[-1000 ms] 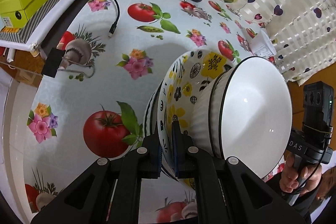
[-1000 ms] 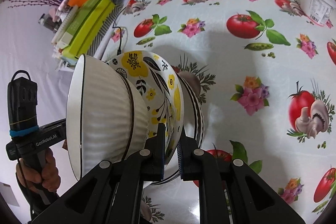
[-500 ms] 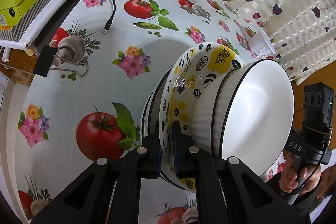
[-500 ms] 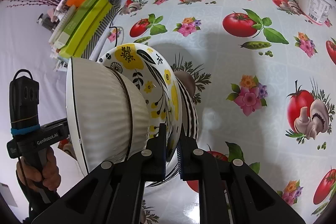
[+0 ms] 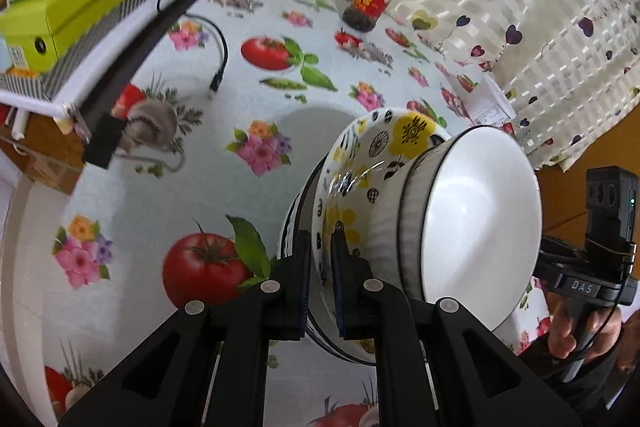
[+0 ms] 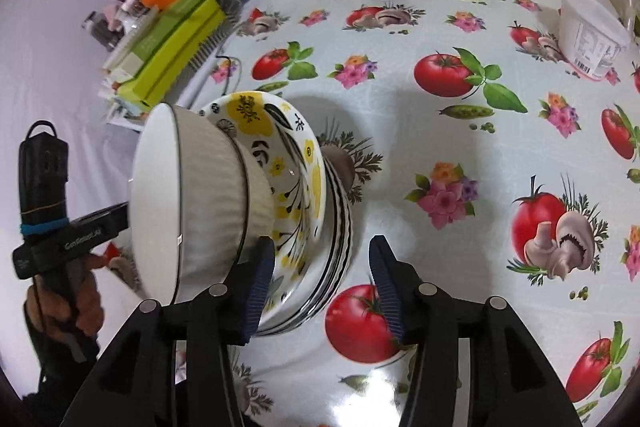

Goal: Organize plates and bowls
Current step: 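Carry the floral plate over the white plate stack with both grippers, then lower the floral plate onto the white plates and open both grippers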

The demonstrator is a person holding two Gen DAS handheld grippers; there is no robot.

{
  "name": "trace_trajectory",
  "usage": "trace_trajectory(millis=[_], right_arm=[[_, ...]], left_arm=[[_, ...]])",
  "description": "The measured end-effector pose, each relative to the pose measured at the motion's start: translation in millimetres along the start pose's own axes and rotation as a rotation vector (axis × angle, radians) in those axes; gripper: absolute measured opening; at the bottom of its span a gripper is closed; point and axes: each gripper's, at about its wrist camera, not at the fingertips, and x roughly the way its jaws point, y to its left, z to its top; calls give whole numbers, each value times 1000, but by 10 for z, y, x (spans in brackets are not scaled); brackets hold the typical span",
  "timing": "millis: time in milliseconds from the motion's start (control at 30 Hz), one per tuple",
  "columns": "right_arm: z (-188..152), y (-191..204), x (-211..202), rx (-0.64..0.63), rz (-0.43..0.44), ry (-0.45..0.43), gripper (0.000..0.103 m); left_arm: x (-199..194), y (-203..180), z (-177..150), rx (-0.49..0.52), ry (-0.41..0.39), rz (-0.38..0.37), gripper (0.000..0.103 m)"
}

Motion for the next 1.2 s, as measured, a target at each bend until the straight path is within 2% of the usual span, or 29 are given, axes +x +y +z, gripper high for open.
trace_trajectory(millis=[200,333,533,600,667,800,933,1033,1133,1200], right_arm=[[-168,-37,-219,-16,-14,-54,49],[-347,111,-378,-72,-20,-98,49],[-699,446,-446,-200,-93,-137,49],[-820,520,-442,-231,-123,-143,51],[-919,572,-443,-253,-151,-156,58],[-1073,624,-477,-267,-169,-188,59],[-1232,696,-420,-297,-192,-183,59],[-1340,759,-351,-307,-206,-165,59],[-1411,782,-304,-309,-213,-161,59],[-1443,784,-270,-310,-220,-153,60]], left_arm=[[-277,-39,-92,30,-104,80,10],[-493,-125,-247,52,-180,129,10],[-625,-344,-625,113,-252,192,10],[-632,-422,-774,139,-261,212,10],[-614,-495,-921,164,-262,224,10],[-573,-571,-1161,179,-259,218,10],[-503,-622,-1351,185,-240,224,10],[-437,-684,-1458,204,-222,306,10],[-422,-658,-1492,177,-206,268,10],[-416,-660,-1498,168,-202,285,10]])
